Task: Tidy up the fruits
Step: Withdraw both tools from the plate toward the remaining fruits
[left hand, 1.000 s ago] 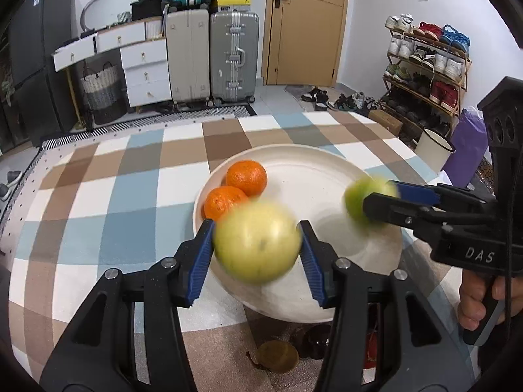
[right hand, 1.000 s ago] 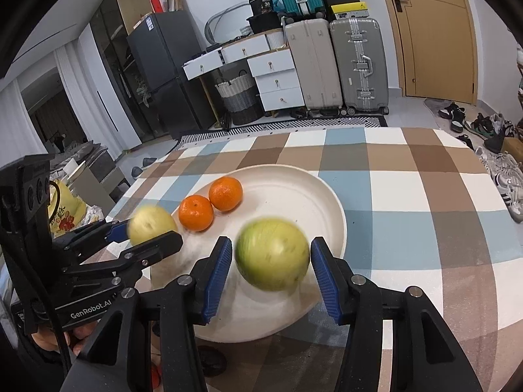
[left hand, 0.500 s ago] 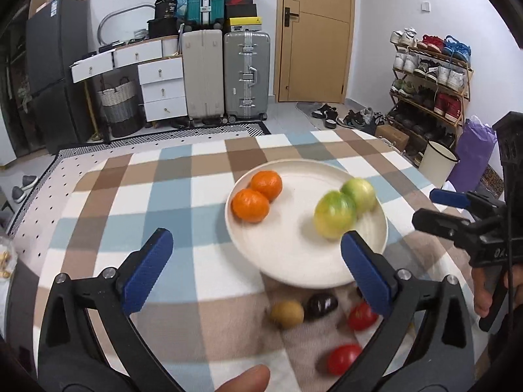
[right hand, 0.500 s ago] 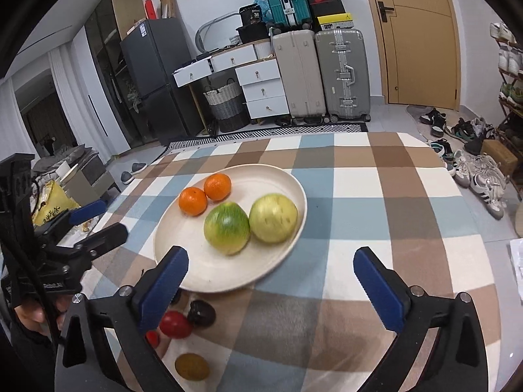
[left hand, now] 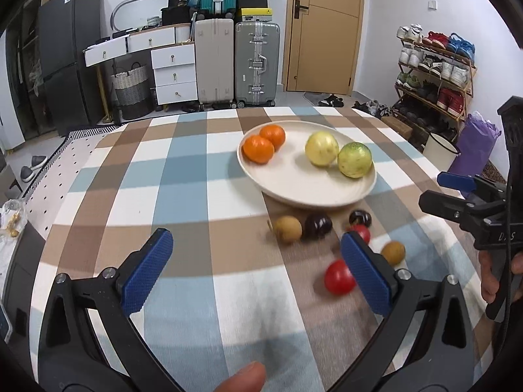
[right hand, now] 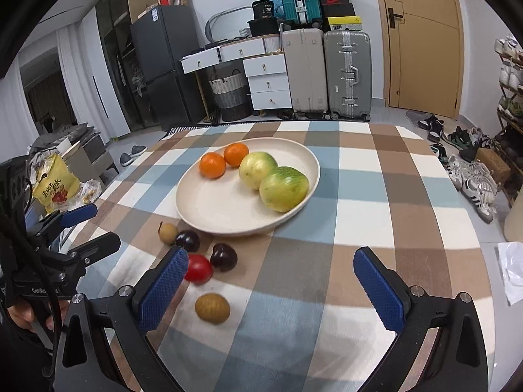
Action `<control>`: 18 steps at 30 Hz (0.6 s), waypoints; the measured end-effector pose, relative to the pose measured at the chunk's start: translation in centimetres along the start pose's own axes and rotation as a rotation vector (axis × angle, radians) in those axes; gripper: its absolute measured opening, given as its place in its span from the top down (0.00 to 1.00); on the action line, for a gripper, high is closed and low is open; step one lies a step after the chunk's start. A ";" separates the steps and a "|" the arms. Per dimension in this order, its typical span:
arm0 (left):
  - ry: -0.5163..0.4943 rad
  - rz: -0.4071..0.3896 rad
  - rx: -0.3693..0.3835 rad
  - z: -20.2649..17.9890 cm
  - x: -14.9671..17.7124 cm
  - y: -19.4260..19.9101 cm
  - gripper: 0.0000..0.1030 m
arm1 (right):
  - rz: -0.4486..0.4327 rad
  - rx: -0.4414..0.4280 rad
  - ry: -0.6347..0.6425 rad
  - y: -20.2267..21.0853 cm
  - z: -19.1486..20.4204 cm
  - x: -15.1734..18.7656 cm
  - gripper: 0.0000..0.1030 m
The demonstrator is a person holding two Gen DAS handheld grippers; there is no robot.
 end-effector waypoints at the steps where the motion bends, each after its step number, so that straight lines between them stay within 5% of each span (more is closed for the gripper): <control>1: -0.002 0.000 0.000 -0.2 0.2 0.1 0.00 | 0.006 0.001 -0.007 0.1 0.1 0.4 0.00; 18: -0.029 0.057 0.042 -1.8 2.1 -0.8 0.00 | 0.159 0.072 0.003 -1.1 2.0 4.5 0.00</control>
Point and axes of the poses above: each gripper's, at about its wrist camera, not at the fingertips, and y roughly against the way its jaws point, z to its left, x to its underside, the point moved 3 cm from there along -y, roughly the way its jaws point, and after that the axes turned 1 degree about -z, right-handed, at the moved point
